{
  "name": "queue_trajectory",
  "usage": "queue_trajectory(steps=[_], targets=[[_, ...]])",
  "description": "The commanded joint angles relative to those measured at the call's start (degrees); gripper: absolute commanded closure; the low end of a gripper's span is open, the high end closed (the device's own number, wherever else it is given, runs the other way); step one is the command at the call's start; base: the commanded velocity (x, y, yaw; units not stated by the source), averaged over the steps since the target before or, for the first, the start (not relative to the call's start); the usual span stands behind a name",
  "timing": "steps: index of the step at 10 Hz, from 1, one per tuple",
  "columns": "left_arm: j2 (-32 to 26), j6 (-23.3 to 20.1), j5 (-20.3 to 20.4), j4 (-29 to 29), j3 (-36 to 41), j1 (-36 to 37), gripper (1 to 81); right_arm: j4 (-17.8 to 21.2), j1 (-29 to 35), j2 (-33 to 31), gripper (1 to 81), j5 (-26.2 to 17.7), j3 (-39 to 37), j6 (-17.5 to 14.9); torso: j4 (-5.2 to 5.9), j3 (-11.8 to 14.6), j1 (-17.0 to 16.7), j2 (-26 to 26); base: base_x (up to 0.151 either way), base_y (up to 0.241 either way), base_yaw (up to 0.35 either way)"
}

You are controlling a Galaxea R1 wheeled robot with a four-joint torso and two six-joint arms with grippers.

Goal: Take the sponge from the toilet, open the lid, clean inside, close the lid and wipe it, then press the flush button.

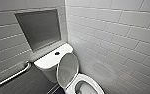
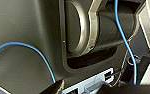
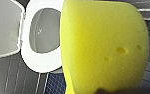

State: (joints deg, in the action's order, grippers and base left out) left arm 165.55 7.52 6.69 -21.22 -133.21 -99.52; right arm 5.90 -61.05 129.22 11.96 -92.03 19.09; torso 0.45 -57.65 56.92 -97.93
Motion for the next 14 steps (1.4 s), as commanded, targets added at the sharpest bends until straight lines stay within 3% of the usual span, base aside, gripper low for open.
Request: queue_trajectory(steps=[1, 4, 5, 7, 9, 11, 14], targets=[[1.5, -0.3, -3.8, -0.7, -1.1, -1.8, 1.0, -0.3, 10.9, -1.0, 81.1, -8.0, -2.3, 1.2, 0.02, 0.0, 0.0, 0.0, 0.0, 0.0, 0.0], [2.1, -0.3, -3.7, -0.5, -1.4, -3.2, 1.0, 0.3, 17.7, 0.7, 81.1, -12.3, -3.8, 1.3, 0.0, -4.9, 0.0, 0.0, 0.0, 0.0, 0.0], [2.5, -0.3, -3.8, -0.7, -1.6, -3.6, 1.0, 1.0, 20.1, 1.6, 81.1, -14.4, -4.5, 1.3, 0.0, -2.6, 0.0, 0.0, 0.0, 0.0, 0.0], [2.9, -0.3, -3.7, -0.6, -2.1, -3.7, 1.0, 1.4, 25.2, 4.2, 81.1, -19.2, -6.2, 1.3, 0.0, -3.9, 0.0, 0.0, 0.0, 0.0, 0.0], [3.3, -0.3, -3.7, -0.5, -2.7, -3.7, 1.0, 1.6, 27.6, 10.1, 81.1, -23.3, -12.6, 1.3, 0.0, -3.9, 0.0, 0.1, 0.0, 0.0, 0.0], [4.2, -0.3, -3.6, -0.2, -4.3, -3.6, 1.0, 1.0, 29.1, 15.4, 81.1, -25.3, -18.1, 1.2, 0.0, -3.9, 0.0, 0.1, 0.0, 0.0, 0.0], [5.9, -0.2, -3.7, -0.3, -6.6, -3.4, 1.0, 0.9, 34.5, 20.2, 81.1, -28.2, -20.1, 1.2, 0.0, -3.9, 0.0, 0.1, 0.0, 0.0, 0.0]])
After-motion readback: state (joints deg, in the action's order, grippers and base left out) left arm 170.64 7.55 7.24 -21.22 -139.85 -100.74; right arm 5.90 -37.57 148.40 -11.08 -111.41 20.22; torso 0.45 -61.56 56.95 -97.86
